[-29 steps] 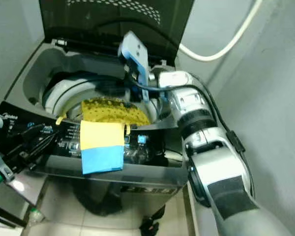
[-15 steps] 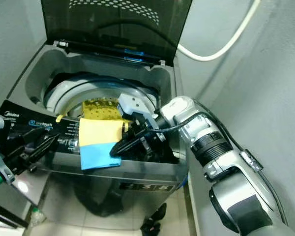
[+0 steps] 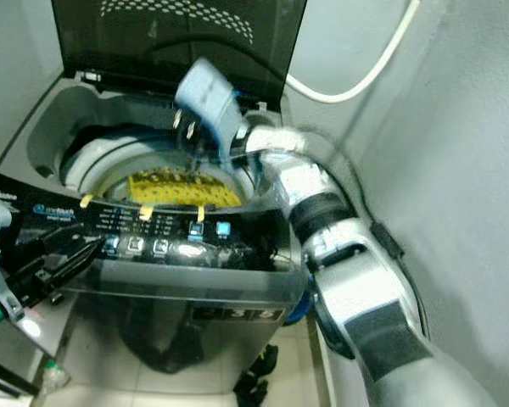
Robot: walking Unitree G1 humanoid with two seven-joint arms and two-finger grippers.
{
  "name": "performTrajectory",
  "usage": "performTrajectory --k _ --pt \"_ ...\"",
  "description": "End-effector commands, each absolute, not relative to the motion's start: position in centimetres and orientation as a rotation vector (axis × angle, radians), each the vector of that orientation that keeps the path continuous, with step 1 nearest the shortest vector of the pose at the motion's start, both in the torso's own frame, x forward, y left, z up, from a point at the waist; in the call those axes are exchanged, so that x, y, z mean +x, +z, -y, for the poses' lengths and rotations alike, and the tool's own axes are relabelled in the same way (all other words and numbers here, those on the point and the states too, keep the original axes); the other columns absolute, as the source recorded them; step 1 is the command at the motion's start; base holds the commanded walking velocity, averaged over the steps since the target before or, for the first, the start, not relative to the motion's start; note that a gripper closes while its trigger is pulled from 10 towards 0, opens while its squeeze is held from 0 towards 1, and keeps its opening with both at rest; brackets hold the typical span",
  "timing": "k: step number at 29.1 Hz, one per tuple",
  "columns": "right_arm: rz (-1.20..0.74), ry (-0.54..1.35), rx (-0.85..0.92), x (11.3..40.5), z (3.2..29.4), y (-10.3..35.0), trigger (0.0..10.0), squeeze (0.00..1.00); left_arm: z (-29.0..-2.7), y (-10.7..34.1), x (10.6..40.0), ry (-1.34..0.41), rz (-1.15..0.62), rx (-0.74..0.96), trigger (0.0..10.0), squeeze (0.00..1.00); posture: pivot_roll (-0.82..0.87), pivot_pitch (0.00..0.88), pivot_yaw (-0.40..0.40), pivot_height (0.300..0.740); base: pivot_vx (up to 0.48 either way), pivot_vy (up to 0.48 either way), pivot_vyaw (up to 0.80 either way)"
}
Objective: Clothes washing
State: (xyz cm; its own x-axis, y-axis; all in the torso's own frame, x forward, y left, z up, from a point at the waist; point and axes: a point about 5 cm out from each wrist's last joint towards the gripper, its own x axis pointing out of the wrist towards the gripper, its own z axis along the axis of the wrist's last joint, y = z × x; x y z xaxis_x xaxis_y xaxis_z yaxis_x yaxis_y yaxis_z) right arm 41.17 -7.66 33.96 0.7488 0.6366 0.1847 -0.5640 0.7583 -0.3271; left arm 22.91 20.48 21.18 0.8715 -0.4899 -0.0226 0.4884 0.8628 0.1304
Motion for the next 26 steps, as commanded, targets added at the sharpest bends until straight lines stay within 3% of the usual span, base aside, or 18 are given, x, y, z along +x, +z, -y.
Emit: performTrajectory --k 1,4,5,7,12,14,17,18,26 --pt "0.308 0.537 -0.186 41.7 9.4 34.3 3.7 0.0 -20.3 21.2 22.7 -0.52 0.012 0.126 10.0 0.0 0.11 0.035 -0.091 0.74 0.0 0.0 0.0" --pt "0.319 0.513 -0.164 41.8 9.8 34.7 4.5 0.0 -20.3 21.2 22.8 -0.515 0.016 0.125 10.0 0.0 0.11 0.03 -0.093 0.74 0.0 0.0 0.0" --pt "0.327 0.505 -0.1 41.8 10.2 35.1 9.5 0.0 -20.3 21.3 23.2 -0.49 0.032 0.124 10.0 0.0 0.11 0.03 -0.093 0.74 0.0 0.0 0.0" --pt "0.329 0.498 -0.066 41.9 10.3 35.2 10.0 0.0 -20.3 21.4 23.5 -0.473 0.039 0.123 10.0 0.0 0.1 0.027 -0.093 0.74 0.0 0.0 0.0" --pt "0.327 0.422 0.081 42.1 11.6 34.7 10.0 0.0 -19.8 21.8 24.7 -0.418 0.066 0.121 10.0 0.0 0.1 0.013 -0.097 0.74 0.0 0.0 0.0" --pt "0.32 0.347 0.213 42.2 13.1 32.0 10.0 0.0 -19.1 22.7 26.4 -0.368 0.114 0.115 10.0 0.0 0.11 0.004 -0.09 0.74 0.0 0.0 0.0" --pt "0.287 0.317 0.255 42.0 13.6 29.2 10.0 0.0 -18.6 23.5 27.5 -0.345 0.144 0.139 10.0 0.0 0.1 0.002 -0.073 0.74 0.0 0.0 0.0" --pt "0.289 0.321 0.252 41.7 13.5 28.4 10.0 0.0 -18.5 23.8 27.9 -0.334 0.161 0.128 10.0 0.0 0.09 0.004 -0.042 0.74 0.0 0.0 0.0" --pt "0.352 0.327 0.168 40.2 12.9 26.5 10.0 0.0 -18.3 24.3 29.9 -0.253 0.191 0.076 10.0 0.0 0.07 0.009 -0.021 0.74 0.0 0.0 0.0"
